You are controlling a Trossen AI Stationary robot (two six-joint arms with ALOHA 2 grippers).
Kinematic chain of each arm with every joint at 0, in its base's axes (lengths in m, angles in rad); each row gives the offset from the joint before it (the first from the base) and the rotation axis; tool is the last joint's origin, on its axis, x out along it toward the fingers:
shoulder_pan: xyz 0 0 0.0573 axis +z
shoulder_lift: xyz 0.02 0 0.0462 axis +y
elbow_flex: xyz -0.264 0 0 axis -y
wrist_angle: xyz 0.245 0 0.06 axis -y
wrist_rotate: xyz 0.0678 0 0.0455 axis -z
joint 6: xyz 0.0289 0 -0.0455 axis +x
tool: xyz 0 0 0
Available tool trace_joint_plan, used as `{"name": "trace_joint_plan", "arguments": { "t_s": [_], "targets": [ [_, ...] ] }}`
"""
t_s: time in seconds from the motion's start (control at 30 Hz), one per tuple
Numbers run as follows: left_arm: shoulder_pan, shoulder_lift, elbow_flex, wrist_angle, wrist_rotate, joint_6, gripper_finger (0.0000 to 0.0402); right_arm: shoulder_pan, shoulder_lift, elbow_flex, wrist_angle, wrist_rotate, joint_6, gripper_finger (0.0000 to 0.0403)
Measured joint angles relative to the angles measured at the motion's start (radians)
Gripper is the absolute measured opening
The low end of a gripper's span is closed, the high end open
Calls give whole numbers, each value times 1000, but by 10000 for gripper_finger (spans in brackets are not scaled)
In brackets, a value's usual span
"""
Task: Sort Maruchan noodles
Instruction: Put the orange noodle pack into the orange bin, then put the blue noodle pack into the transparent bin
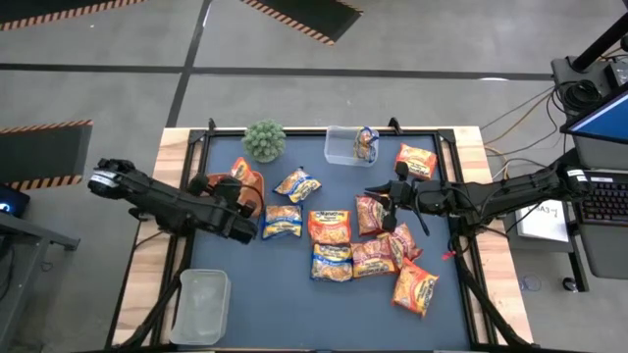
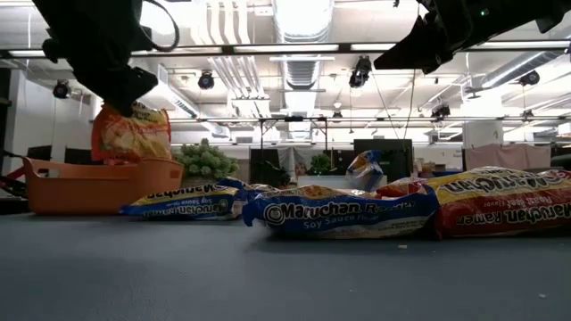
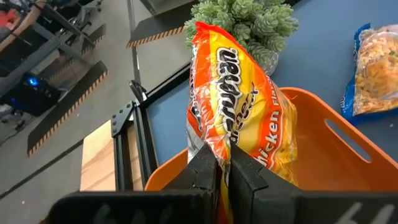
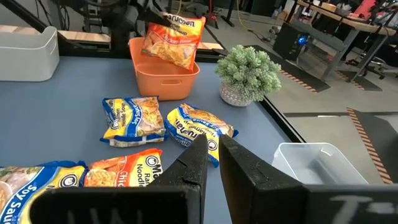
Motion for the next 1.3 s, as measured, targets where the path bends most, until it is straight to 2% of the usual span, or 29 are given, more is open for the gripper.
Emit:
{"name": "trace_joint_plan", "arguments": {
  "t_s": [0.27, 0.7, 0.97, 1.3],
  "targets": [
    [-1, 92, 0, 41, 1, -45, 5, 0, 0, 0, 0, 0, -5, 31],
    [-1, 240, 3, 71, 31, -124, 69, 0, 0, 0, 0, 1, -7, 31],
    [-3, 256, 11, 144, 46, -100, 98, 0, 0, 0, 0, 1, -7, 31],
    [-16, 252, 11, 230, 79, -6, 103, 0, 0, 0, 0, 1, -7, 31]
  ]
}}
